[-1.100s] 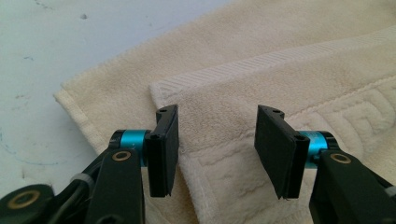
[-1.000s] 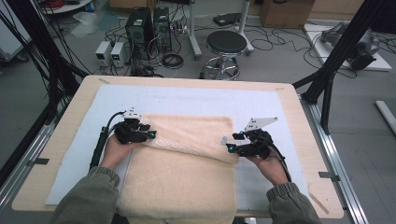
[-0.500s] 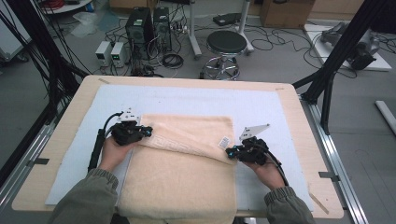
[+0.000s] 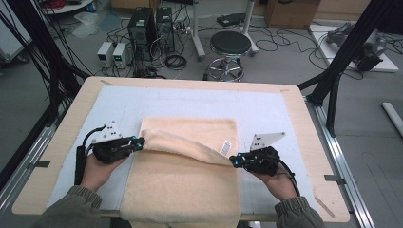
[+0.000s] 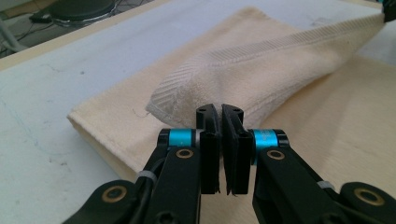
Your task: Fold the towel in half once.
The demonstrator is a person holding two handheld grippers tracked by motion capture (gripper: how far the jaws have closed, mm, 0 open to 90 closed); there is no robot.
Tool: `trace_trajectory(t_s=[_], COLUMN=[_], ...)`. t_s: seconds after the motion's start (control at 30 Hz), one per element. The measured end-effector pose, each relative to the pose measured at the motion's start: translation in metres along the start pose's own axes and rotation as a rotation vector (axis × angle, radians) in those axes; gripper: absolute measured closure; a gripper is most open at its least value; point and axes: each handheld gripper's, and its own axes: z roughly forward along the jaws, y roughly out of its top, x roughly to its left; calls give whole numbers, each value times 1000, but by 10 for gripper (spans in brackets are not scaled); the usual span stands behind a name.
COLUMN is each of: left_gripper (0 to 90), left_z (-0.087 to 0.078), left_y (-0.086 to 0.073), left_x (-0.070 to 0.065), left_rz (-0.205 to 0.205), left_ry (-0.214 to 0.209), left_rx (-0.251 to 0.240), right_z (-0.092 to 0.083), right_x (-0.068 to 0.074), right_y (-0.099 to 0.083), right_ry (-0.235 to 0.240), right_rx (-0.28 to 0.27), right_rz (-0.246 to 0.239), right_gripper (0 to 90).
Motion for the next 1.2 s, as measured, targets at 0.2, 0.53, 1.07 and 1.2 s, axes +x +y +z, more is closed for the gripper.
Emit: trace_trajectory(t_s=[0.2,0.53,1.07,1.2], left_gripper=[855,854,581,541], left_z=[-24,-74,-89,-72], left_y=[-11,-29,-48,-39], left_x=[-21,-69,-71,-57], left_rz=[26,75,3,9], left_ry=[-23,-82,-62,-44], left_rx=[-30,-40,-19,-26], right_z=[-17,-52,-46,-34], right_x=[26,92,94,65], right_y=[3,-3,-6,-2], right_ry=[10,70,73,19], right_rx=[-41,-76,-71,-59], right_rz=[-50,-129,-101,-65], right_gripper=[881,881,640,580])
